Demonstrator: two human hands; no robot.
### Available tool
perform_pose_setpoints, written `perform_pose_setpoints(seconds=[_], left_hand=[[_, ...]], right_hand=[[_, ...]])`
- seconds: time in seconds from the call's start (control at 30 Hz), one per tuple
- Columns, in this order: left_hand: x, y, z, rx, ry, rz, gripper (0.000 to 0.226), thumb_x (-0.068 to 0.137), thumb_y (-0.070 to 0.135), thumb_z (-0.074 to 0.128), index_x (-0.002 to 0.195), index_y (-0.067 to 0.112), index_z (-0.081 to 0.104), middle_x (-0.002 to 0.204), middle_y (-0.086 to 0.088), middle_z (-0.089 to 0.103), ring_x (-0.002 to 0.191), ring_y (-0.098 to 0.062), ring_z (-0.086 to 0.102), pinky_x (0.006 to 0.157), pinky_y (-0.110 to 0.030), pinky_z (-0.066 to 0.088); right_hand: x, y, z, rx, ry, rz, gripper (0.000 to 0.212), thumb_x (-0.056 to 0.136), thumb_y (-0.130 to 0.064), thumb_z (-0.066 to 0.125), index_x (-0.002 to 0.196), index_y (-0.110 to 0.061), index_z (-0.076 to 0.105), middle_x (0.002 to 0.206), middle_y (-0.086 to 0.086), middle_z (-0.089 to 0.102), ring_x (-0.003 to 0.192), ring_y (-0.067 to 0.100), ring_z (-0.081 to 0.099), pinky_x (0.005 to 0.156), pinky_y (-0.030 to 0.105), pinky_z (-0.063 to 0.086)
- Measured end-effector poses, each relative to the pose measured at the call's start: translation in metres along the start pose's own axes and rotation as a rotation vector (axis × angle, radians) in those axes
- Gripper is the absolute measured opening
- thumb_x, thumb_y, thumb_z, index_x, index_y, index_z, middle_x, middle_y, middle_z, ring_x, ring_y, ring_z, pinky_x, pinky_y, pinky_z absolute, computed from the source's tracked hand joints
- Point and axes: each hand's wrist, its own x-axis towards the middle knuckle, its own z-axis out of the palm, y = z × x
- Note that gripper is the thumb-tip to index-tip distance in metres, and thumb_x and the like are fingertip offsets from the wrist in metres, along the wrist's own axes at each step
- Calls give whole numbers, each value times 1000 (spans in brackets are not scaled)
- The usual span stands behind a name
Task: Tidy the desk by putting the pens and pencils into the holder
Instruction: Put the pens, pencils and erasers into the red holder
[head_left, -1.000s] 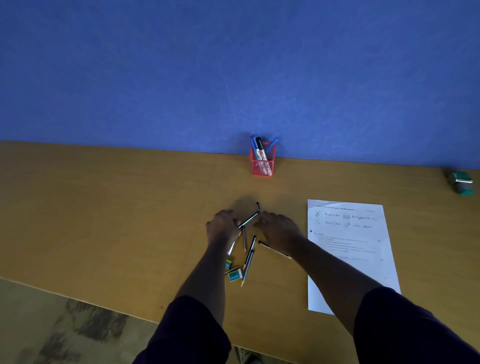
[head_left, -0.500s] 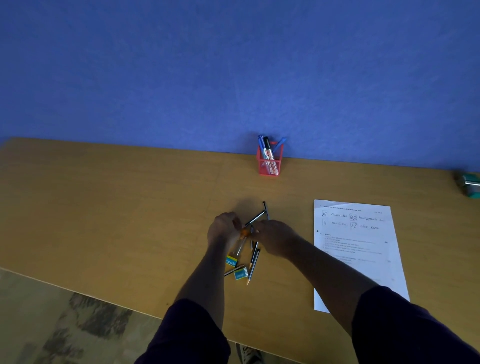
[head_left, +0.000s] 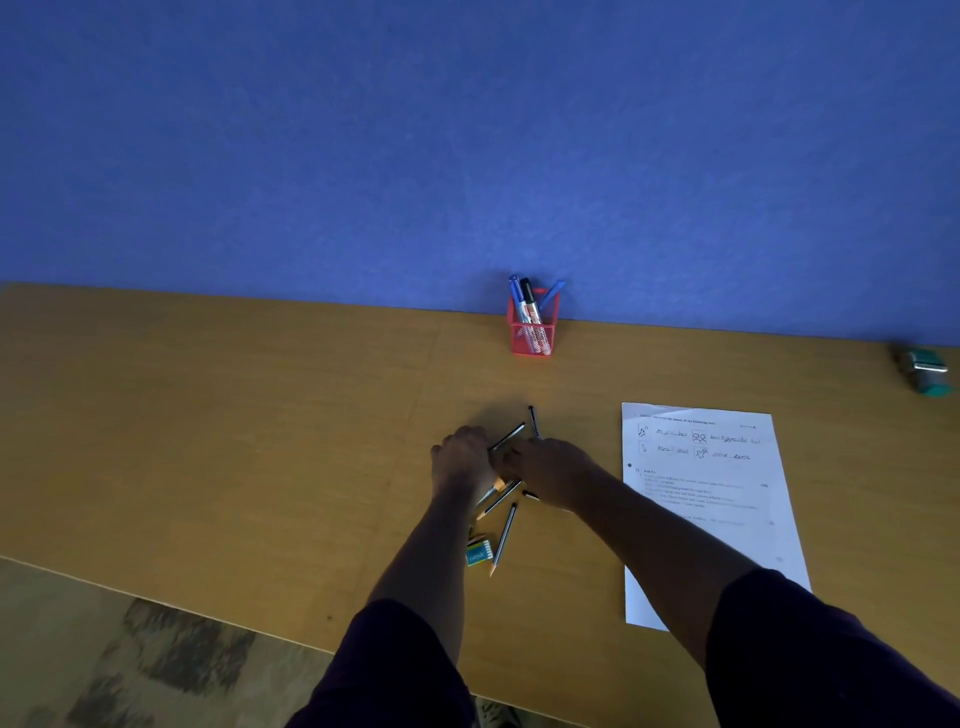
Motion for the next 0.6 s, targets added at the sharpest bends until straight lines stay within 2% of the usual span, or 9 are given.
perform_pose_setpoints(seconds=[0.1, 0.27, 0.43, 0.53, 0.6], left_hand=[[0, 0, -3, -139, 32, -1, 16, 96, 29, 59, 107, 18, 62, 108, -5, 69, 102, -29, 65, 86, -38, 50], [0, 0, -14, -475, 52, -126, 13, 87, 21, 62, 96, 23, 71, 100, 0, 71, 92, -21, 66, 76, -35, 57], [-1, -5, -17, -682, 94, -170, 17, 81, 12, 65, 88, 21, 78, 82, 10, 72, 79, -8, 67, 62, -9, 47], [1, -7, -19, -787, 123, -205, 11, 79, 12, 75, 88, 17, 79, 77, 6, 73, 77, -12, 68, 70, -21, 52], [2, -6, -20, -847, 141, -215, 9, 79, 12, 78, 87, 16, 79, 74, 7, 71, 75, -11, 66, 71, -23, 52]], right_hand=[[0, 1, -4, -37, -27, -13, 45, 91, -8, 61, 135, -10, 51, 124, 14, 59, 104, 30, 65, 79, 42, 59], [3, 5, -4, -38, -79, 65, 32, 95, -9, 53, 127, -7, 57, 125, 14, 60, 106, 29, 64, 81, 40, 56], [3, 9, 1, 106, -70, 120, 36, 92, -10, 61, 128, -8, 56, 126, 12, 56, 108, 25, 62, 79, 38, 57], [2, 13, 3, 174, -50, 146, 34, 90, -9, 61, 124, -14, 57, 121, 6, 57, 106, 24, 62, 76, 37, 55], [-1, 16, 4, 284, 33, 201, 28, 91, -14, 61, 119, -18, 59, 116, 3, 58, 103, 22, 62, 75, 34, 52]])
